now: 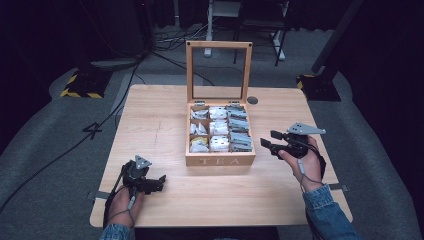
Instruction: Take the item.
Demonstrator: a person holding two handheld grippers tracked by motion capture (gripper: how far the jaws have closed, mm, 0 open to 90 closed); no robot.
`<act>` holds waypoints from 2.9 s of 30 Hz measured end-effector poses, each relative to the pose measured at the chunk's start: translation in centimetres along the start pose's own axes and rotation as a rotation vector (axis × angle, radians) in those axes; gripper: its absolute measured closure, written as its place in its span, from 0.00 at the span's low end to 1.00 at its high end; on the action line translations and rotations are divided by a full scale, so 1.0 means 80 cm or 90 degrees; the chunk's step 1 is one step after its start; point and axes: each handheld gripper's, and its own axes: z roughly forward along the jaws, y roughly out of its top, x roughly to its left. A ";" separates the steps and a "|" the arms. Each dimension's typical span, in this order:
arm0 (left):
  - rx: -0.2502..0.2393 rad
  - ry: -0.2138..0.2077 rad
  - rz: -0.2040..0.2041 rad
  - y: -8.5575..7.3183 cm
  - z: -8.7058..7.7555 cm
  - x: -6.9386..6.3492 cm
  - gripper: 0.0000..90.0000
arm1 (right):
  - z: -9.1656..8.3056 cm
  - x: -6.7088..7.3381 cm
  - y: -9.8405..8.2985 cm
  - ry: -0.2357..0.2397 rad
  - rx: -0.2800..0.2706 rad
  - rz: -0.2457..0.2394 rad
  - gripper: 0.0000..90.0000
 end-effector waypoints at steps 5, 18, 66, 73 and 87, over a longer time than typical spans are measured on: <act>0.002 -0.001 0.002 0.000 0.000 0.000 0.00 | 0.013 0.015 0.013 0.022 0.006 -0.005 0.48; 0.002 -0.001 0.002 0.000 0.000 0.000 0.00 | 0.054 0.064 0.037 0.096 0.050 -0.030 0.61; 0.002 -0.001 0.002 0.000 0.000 0.000 0.00 | 0.147 0.098 0.030 0.130 0.207 -0.025 0.82; 0.002 -0.001 0.003 0.000 0.000 0.000 0.00 | 0.150 0.105 0.032 0.121 0.236 -0.062 0.99; 0.002 -0.001 0.003 0.000 0.000 0.000 0.00 | 0.137 0.110 0.045 0.109 0.183 -0.105 1.00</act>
